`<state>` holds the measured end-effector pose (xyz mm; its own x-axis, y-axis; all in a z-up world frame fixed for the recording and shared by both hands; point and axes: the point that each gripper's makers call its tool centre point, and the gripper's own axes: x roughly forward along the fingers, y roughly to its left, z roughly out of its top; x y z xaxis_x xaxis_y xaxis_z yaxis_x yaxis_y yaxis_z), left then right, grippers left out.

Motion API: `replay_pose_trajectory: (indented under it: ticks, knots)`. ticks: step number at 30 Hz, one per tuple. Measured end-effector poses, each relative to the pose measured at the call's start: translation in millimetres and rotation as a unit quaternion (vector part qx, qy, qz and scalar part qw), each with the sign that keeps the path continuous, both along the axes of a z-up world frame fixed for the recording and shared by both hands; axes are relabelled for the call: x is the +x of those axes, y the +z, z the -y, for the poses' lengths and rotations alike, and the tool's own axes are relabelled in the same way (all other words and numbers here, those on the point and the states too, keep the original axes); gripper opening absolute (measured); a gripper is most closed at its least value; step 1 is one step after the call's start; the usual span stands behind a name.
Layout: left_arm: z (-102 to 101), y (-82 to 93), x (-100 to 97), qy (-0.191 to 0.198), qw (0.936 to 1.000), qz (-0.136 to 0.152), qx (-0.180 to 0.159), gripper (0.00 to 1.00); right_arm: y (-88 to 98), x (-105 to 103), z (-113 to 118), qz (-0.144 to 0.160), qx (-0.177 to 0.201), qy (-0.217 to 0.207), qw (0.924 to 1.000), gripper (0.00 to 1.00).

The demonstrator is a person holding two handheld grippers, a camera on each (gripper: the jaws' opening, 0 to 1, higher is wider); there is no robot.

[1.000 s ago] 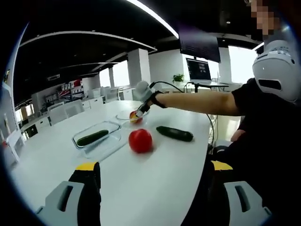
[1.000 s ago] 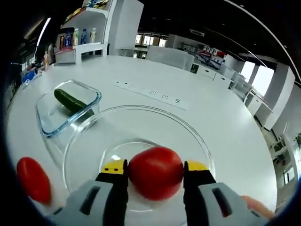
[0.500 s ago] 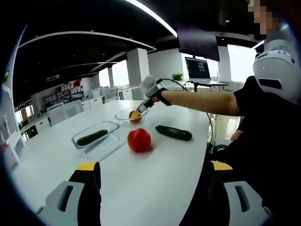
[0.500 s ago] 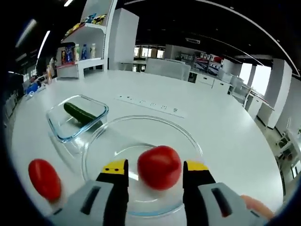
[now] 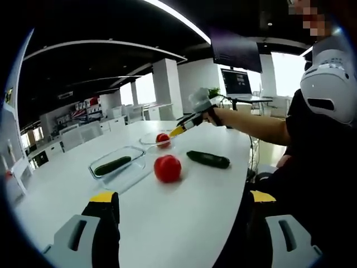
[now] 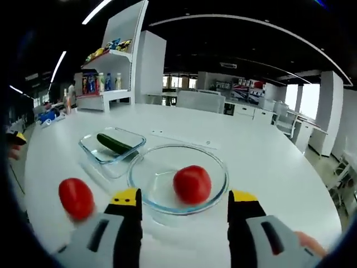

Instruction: Sort the scattered tomatoes and cucumbers on the table and place them into their respective storage containers

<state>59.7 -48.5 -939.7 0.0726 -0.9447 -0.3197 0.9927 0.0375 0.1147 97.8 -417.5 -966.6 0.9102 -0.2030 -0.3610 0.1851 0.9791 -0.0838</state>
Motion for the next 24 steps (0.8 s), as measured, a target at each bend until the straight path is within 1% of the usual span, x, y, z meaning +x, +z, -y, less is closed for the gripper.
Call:
replay_pose_trajectory:
  ticks: [2, 4, 5, 10, 13, 14, 15, 16, 17, 18, 20, 21, 24]
  knots:
    - [1.6, 1.1, -2.3, -0.003, 1.0, -0.001, -0.001, 0.94, 0.2, -6.7, -2.4, 0.008, 0.004, 0.009, 0.9999, 0.62]
    - [2.7, 2.1, -4.9, -0.006, 1.0, -0.001, -0.002, 0.94, 3.7, -23.2, -13.0, 0.016, 0.01, 0.012, 0.9998, 0.64]
    - [2.9, 2.2, -5.5, -0.006, 1.0, -0.001, -0.002, 0.94, 3.7, -22.9, -14.3, 0.019, 0.009, 0.013, 0.9997, 0.65]
    - [1.7, 5.1, -6.4, -0.005, 0.9999, 0.007, -0.007, 0.94, 9.5, -55.0, -22.9, 0.046, 0.03, 0.01, 0.9984, 0.66]
    - [1.0, 7.1, -7.0, -0.005, 0.9999, 0.008, -0.01, 0.94, 10.2, -71.2, -27.8, 0.053, 0.038, 0.011, 0.9978, 0.7]
    - [1.1, 7.2, -7.2, -0.005, 0.9999, 0.009, -0.009, 0.94, 9.3, -76.7, -30.2, 0.051, 0.039, 0.014, 0.9978, 0.75]
    - [1.0, 7.4, -7.0, -0.004, 0.9999, 0.01, -0.009, 0.94, 7.5, -83.3, -32.7, 0.046, 0.037, 0.017, 0.9981, 0.91]
    - [1.1, 7.8, -6.6, -0.004, 0.9999, 0.011, -0.009, 0.94, 3.0, -87.8, -39.1, 0.035, 0.038, 0.03, 0.9982, 0.96]
    - [1.2, 8.4, -6.5, -0.005, 0.9999, 0.012, -0.011, 0.94, -4.2, -95.3, -45.4, 0.011, 0.032, 0.046, 0.9983, 0.95]
    - [1.3, 8.6, -6.5, -0.005, 0.9998, 0.013, -0.011, 0.94, -4.6, -96.0, -47.3, 0.01, 0.028, 0.052, 0.9982, 0.97]
    - [1.2, 9.7, -6.1, -0.008, 0.9998, 0.014, -0.012, 0.94, -11.4, -111.5, -54.1, -0.009, 0.017, 0.06, 0.998, 0.97]
    - [0.9, 10.2, -5.5, -0.008, 0.9998, 0.014, -0.012, 0.94, -12.0, -113.2, -54.9, -0.011, 0.016, 0.062, 0.9979, 0.97]
    - [-1.3, 11.4, 1.1, -0.005, 0.9998, 0.012, -0.015, 0.94, -13.8, -129.9, -62.1, -0.023, 0.022, 0.076, 0.9966, 0.97]
